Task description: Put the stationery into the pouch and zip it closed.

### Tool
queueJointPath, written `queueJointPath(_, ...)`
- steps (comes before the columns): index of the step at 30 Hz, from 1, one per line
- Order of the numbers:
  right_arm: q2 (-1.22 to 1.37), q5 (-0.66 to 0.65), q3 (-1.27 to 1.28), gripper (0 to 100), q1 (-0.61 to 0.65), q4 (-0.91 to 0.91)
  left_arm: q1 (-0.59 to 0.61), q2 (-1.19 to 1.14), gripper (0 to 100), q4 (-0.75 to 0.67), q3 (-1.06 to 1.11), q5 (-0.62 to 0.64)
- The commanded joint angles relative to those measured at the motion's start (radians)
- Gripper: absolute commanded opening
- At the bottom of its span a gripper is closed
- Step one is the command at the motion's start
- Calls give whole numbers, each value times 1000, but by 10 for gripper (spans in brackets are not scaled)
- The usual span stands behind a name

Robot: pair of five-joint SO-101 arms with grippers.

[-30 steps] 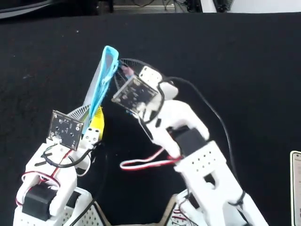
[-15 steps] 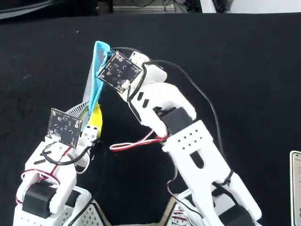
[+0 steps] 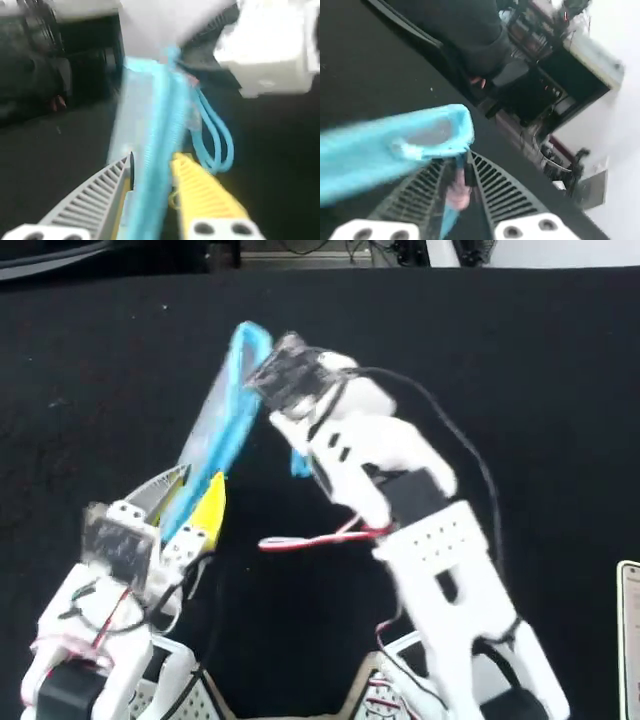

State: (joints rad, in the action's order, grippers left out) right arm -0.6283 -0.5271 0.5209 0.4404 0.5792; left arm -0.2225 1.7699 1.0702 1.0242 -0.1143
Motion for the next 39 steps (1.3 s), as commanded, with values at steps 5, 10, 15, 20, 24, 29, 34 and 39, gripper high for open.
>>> queueJointPath(5,-228,3,102,11,118,26,-2,37,141,-66,45,-6)
queueJointPath(10,-349,3,182,11,155,26,-2,38,141,-57,41,-11)
queueJointPath(15,-424,3,185,11,198,32,-2,38,145,-23,16,-12)
queueJointPath(20,-426,11,174,15,153,60,13,38,141,17,19,-14)
queueJointPath(24,-401,152,173,40,-68,203,91,38,141,21,33,-6)
queueJointPath(29,-249,245,176,145,-356,292,61,38,141,12,91,-6)
queueJointPath(34,-1,207,165,136,-400,287,7,38,141,12,116,-6)
queueJointPath(39,222,374,130,136,-404,166,8,38,141,12,134,-6)
